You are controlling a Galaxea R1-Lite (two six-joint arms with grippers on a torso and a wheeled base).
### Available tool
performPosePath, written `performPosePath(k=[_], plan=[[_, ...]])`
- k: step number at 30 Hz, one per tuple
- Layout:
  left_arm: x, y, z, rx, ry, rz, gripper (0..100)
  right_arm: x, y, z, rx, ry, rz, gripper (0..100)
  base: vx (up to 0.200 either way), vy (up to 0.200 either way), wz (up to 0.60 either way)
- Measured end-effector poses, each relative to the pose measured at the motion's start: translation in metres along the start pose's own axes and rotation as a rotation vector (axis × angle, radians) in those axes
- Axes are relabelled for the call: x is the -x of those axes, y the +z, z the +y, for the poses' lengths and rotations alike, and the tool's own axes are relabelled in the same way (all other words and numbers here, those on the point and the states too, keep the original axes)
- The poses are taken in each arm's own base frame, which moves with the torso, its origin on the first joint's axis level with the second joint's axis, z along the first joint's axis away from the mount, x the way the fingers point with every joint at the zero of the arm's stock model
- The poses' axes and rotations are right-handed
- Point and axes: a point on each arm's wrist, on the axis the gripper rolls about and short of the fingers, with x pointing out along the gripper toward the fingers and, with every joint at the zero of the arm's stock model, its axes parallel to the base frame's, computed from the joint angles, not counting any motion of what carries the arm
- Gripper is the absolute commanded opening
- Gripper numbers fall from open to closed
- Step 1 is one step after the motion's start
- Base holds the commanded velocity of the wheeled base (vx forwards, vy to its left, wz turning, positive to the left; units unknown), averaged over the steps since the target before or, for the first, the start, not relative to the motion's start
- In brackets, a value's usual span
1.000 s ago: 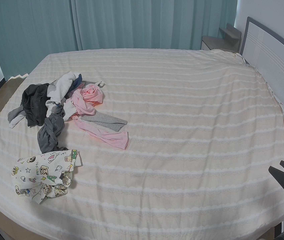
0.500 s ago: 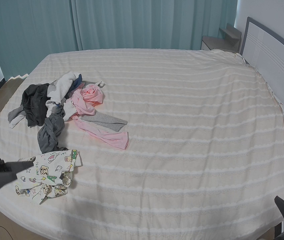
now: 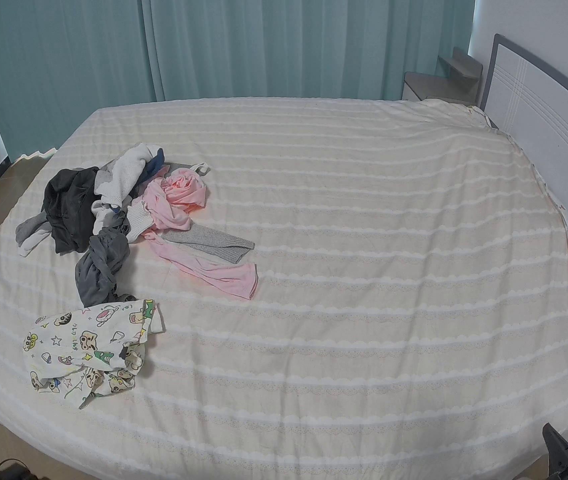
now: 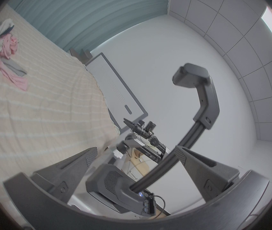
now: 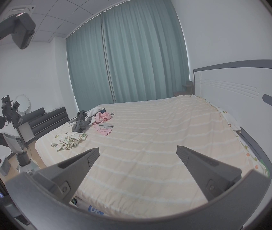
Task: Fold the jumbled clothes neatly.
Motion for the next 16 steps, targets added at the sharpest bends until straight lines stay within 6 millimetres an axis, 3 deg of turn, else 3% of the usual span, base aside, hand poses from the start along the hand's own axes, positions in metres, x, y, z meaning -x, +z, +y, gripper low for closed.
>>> performPosePath(k=[8, 12, 16], plan=[[0.004, -0.05, -0.008, -0.051, -0.056, 0.047, 100, 0.001, -0.007, 0.0, 0.036, -0.004, -0.019, 100, 0.0, 0.0, 0.0], [0.005, -0.06, -0.007, -0.23, -0.05, 0.018, 100, 0.0, -0.008, 0.0, 0.048, -0.004, -0.052, 100, 0.0, 0.0, 0.0], [0.006, -0.065, 0.0, -0.42, 0.062, -0.095, 100, 0.0, -0.009, -0.001, 0.053, -0.027, -0.069, 100, 0.0, 0.0, 0.0]])
